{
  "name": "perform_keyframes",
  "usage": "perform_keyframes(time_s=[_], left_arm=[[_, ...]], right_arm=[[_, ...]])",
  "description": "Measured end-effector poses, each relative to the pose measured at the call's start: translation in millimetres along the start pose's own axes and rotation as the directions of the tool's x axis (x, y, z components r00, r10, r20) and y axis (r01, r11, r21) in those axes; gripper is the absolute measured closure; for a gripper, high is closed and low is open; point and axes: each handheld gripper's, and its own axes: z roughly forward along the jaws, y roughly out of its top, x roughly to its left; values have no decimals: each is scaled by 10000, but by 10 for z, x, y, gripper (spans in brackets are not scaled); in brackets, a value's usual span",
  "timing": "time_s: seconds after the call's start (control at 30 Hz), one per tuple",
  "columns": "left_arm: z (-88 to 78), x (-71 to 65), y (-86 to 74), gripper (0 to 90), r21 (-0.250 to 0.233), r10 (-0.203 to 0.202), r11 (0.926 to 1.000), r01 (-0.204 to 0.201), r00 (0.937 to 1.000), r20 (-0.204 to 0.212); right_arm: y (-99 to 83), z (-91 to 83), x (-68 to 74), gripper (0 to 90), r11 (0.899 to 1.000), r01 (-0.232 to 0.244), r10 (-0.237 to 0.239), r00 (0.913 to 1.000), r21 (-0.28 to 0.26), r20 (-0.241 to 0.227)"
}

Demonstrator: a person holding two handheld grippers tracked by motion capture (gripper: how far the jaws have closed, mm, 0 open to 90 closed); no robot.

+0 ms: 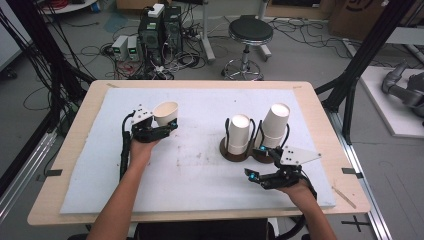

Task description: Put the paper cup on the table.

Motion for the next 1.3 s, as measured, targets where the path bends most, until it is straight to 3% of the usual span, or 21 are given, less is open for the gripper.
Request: perform_keyframes(time_s=[0.27, 0.53, 0.63, 0.97, 1.13, 1.3], left_arm=[[120, 11, -107, 355, 1087, 43, 9941, -25, 9999, -164], [173, -7, -154, 355, 1495, 108, 9887, -86, 9998, -138], [172, -15, -149, 353, 1577, 304, 9871, -276, 9994, -150], [118, -42, -146, 320, 2057, 315, 9783, -259, 9992, -238], [42, -35, -236, 319, 1761, 67, 9844, -23, 9997, -245], [23, -61, -234, 303, 1896, 97, 9819, -31, 9994, -343]], right_arm=[[6, -25, 0, 251, 10000, -13, 13, 10000, -42, 29], [5, -37, -6, 252, 10000, 12, -11, 10000, -62, 50], [5, -40, -4, 252, 10000, -16, 16, 10000, -73, 40], [4, -44, -2, 253, 10000, -24, 25, 10000, -28, 66], [9, -44, 1, 253, 10000, -6, 6, 10000, -57, 82], [10, -33, -2, 254, 10000, 27, -27, 10000, -23, 55]])
